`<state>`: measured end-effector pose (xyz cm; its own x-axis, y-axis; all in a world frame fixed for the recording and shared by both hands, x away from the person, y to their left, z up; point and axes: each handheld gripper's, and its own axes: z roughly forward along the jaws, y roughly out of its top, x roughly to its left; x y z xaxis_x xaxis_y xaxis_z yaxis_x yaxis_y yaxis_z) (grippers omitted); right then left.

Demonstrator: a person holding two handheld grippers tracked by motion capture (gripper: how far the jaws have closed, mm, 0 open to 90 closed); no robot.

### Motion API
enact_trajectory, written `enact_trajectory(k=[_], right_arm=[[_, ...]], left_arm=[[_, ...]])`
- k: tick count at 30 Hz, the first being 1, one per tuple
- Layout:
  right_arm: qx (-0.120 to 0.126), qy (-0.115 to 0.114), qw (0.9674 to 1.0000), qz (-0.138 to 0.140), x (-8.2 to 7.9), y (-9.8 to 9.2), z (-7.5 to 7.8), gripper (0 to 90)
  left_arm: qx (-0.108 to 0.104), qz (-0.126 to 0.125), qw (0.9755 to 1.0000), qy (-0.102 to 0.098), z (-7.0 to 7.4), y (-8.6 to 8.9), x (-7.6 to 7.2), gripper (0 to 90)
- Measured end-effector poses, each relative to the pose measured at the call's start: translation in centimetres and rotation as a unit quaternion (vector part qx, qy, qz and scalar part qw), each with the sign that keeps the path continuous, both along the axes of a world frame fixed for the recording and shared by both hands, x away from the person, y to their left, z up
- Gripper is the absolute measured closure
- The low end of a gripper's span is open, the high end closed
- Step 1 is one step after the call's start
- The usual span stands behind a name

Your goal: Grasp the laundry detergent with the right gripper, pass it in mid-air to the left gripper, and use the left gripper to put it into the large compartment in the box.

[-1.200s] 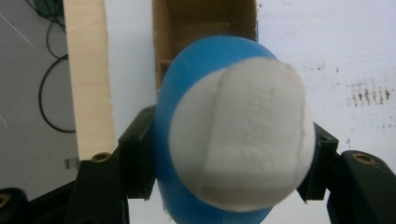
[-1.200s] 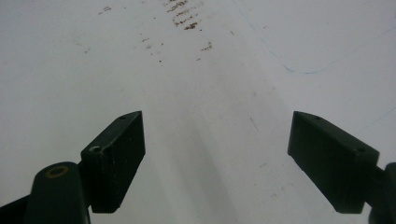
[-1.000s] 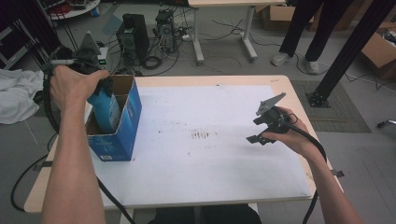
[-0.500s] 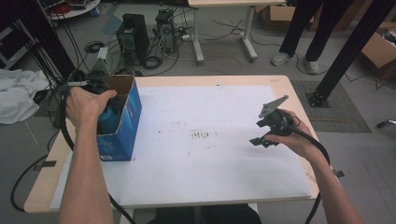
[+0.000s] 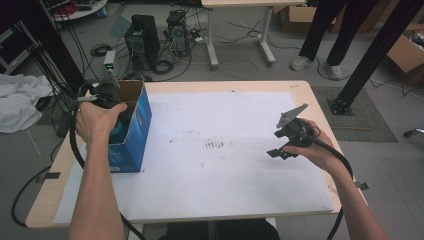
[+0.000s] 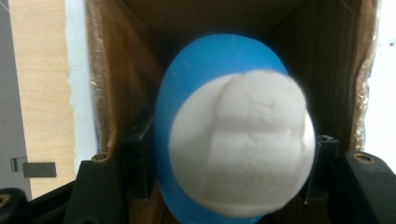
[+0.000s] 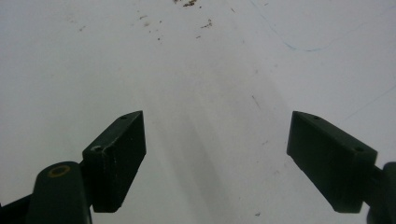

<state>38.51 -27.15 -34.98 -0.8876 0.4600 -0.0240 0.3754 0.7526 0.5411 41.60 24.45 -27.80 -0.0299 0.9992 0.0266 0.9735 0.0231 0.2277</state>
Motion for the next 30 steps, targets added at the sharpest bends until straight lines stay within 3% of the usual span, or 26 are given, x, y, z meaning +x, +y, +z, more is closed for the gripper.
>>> enact_trajectory(k=[30], right_arm=[[-0.006,0.008,1.0,0.0,-0.18,0.24,-0.54,19.7]], left_arm=[[0.004,-0.002,0.9999,-0.011,-0.27,0.01,-0.21,37.1]])
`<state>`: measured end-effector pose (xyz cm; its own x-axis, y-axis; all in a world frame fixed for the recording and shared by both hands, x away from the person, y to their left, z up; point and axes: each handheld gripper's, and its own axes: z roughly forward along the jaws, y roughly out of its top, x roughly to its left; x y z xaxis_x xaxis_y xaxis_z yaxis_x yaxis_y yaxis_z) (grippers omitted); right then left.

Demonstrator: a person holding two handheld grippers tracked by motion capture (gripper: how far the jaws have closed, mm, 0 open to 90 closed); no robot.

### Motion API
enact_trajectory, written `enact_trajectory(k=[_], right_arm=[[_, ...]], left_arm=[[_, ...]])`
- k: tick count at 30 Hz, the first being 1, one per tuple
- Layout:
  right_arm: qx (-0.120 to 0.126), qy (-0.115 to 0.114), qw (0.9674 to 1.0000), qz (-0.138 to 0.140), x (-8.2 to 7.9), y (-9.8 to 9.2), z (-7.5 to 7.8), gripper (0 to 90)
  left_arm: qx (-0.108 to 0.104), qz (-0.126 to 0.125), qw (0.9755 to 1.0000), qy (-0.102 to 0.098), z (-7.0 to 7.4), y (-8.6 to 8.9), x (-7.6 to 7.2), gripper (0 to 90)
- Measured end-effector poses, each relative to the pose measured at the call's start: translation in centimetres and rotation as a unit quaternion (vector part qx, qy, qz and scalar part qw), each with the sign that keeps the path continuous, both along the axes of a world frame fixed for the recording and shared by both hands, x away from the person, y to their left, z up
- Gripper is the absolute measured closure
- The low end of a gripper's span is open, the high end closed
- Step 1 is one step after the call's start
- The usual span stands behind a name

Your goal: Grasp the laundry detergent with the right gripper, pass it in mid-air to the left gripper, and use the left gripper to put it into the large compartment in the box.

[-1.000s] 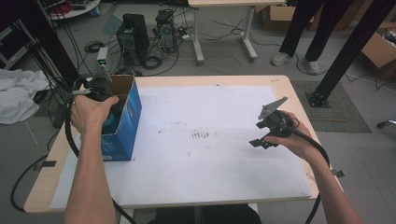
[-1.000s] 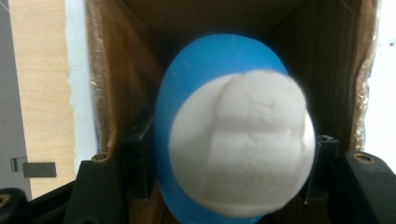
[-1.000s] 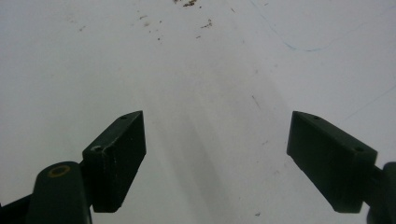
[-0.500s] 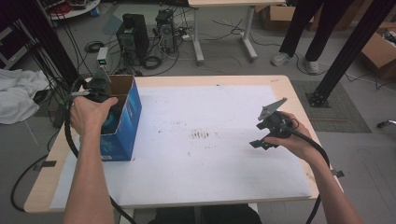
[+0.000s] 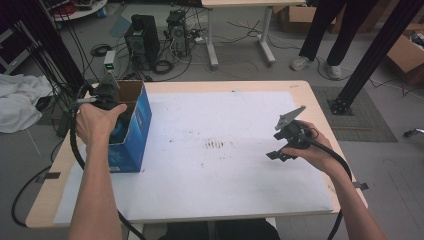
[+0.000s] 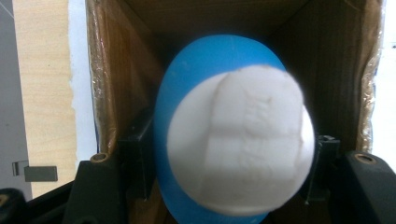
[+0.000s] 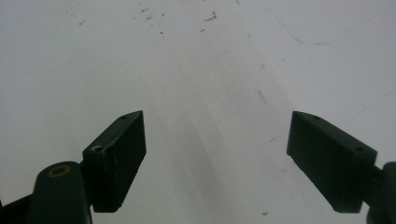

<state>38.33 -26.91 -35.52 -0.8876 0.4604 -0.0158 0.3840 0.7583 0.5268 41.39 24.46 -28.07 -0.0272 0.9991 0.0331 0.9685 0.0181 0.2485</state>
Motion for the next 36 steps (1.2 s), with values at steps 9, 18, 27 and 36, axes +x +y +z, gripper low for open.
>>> enact_trajectory(k=[9,18,27,36], right_arm=[[0.0,0.001,1.0,0.001,0.0,0.11,-0.05,19.6],[0.0,0.003,1.0,0.0,0.05,0.03,-0.28,19.6],[-0.001,0.005,1.0,-0.001,0.04,-0.07,-0.42,19.6],[-0.004,0.007,1.0,-0.002,0.03,0.04,-0.52,19.7]], left_arm=[[-0.001,0.002,1.0,-0.003,0.08,-0.09,0.05,36.0],[0.002,0.002,1.0,-0.004,0.08,-0.19,0.15,32.8],[-0.001,0.004,1.0,-0.008,0.15,-0.12,0.13,32.4],[-0.001,0.003,0.9999,-0.011,0.29,-0.04,-0.03,32.0]])
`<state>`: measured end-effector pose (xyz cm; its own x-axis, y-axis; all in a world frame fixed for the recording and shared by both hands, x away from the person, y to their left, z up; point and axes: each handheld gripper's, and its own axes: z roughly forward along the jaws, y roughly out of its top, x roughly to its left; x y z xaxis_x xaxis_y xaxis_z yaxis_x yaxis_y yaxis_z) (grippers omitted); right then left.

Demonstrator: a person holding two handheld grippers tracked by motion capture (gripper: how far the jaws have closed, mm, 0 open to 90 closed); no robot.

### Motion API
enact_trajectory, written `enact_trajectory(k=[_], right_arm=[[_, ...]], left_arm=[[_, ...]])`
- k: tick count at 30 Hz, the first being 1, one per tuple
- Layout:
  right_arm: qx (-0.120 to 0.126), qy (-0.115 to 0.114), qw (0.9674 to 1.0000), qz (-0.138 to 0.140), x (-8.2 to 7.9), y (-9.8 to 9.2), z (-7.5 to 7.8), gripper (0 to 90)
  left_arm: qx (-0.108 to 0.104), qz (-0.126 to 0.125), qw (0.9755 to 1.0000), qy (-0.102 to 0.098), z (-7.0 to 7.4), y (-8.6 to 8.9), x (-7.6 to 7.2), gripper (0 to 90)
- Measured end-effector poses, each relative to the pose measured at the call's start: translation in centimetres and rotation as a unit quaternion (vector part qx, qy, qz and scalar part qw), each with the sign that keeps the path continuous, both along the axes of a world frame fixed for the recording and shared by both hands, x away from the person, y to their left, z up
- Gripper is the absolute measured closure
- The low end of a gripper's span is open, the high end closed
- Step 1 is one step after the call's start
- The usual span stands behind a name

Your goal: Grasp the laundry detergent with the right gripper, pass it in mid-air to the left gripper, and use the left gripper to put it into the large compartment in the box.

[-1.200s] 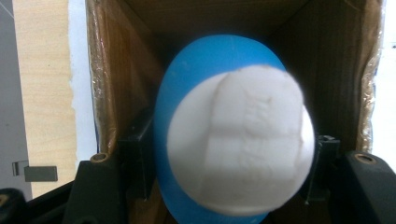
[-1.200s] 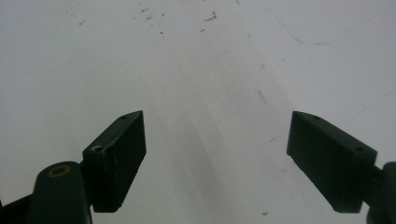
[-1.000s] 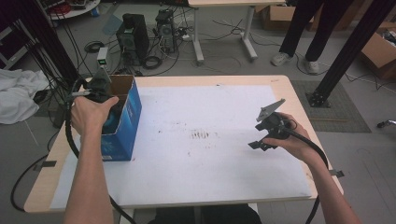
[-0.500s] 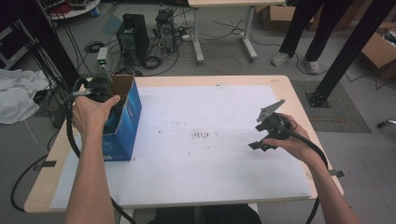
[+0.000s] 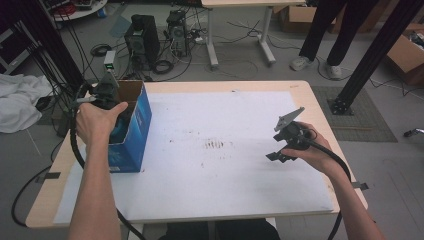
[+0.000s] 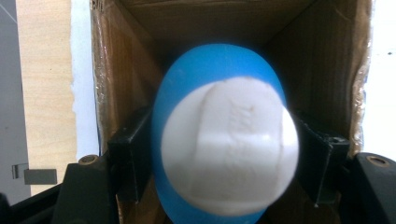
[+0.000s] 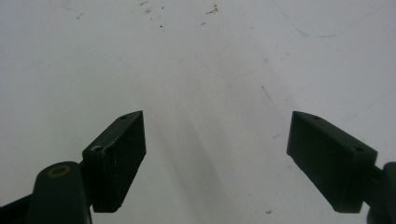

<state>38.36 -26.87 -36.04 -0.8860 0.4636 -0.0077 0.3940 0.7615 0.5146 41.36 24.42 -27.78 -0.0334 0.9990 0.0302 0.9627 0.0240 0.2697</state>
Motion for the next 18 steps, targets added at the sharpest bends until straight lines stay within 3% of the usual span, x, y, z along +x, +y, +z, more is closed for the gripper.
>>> enact_trajectory(k=[13,18], right_arm=[[-0.001,-0.001,1.0,0.001,0.0,0.0,0.0,19.6],[-0.002,0.0,1.0,0.001,0.0,0.1,0.0,19.6]], left_arm=[[-0.004,0.004,0.9999,-0.01,0.9,0.0,-0.2,30.0],[0.006,0.002,0.9999,-0.016,1.7,-0.2,-0.3,29.6]])
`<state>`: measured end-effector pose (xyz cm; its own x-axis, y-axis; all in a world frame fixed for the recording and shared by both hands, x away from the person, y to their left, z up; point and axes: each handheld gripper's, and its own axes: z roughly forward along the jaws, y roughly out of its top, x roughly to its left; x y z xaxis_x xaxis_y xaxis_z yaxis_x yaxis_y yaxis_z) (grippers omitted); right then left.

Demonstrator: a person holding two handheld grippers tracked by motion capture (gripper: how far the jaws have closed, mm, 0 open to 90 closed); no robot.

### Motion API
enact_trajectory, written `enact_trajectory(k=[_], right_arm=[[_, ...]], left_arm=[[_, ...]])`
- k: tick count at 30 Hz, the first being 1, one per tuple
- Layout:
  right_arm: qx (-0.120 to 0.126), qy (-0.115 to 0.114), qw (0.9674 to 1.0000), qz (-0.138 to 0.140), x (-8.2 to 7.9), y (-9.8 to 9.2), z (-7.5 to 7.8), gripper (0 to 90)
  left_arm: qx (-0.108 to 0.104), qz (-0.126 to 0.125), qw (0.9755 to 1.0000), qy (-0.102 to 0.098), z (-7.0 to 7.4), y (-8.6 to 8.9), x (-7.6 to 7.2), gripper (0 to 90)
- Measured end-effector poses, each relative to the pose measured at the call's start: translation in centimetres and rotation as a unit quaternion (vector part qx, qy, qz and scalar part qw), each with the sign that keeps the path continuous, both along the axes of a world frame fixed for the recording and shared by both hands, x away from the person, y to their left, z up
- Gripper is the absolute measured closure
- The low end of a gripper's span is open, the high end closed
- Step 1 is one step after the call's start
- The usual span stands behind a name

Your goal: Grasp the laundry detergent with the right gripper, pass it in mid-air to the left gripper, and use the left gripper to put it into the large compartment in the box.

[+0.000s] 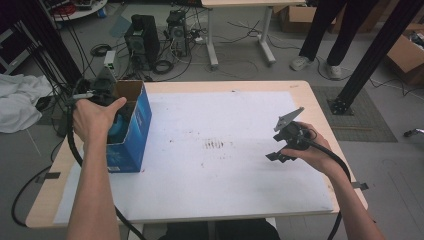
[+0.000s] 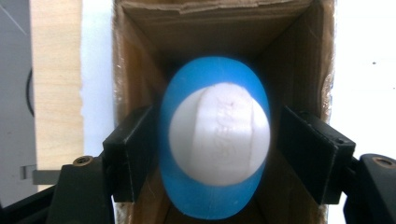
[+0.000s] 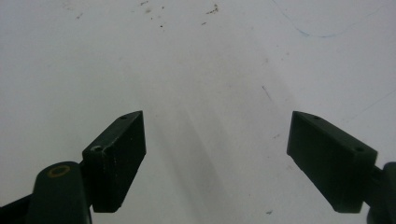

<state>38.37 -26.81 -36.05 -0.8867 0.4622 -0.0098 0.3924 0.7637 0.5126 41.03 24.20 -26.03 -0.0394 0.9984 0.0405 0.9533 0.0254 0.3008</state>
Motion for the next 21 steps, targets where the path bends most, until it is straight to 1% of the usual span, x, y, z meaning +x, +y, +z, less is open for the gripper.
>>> enact_trajectory(k=[2,9,17,19,21], right_arm=[[0.002,0.0,1.0,0.001,0.0,0.0,0.0,19.7],[0.002,-0.002,1.0,0.0,0.0,-0.1,0.1,19.6],[0.002,0.0,1.0,-0.001,-0.1,-0.2,0.2,19.6],[0.001,-0.001,1.0,-0.003,-0.1,-0.2,0.2,19.6],[0.001,-0.001,1.0,-0.003,-0.1,-0.3,0.3,19.6]], left_arm=[[0.002,0.001,1.0,-0.004,0.3,-0.1,0.0,29.5],[0.003,-0.006,0.9999,-0.009,1.6,-0.4,-0.2,27.9],[0.012,-0.02,0.9994,-0.024,3.9,-1.1,-0.4,25.1],[0.016,-0.025,0.9993,-0.024,4.6,-1.4,-0.4,23.4],[0.015,-0.027,0.9992,-0.025,5.1,-1.7,-0.4,20.8]])
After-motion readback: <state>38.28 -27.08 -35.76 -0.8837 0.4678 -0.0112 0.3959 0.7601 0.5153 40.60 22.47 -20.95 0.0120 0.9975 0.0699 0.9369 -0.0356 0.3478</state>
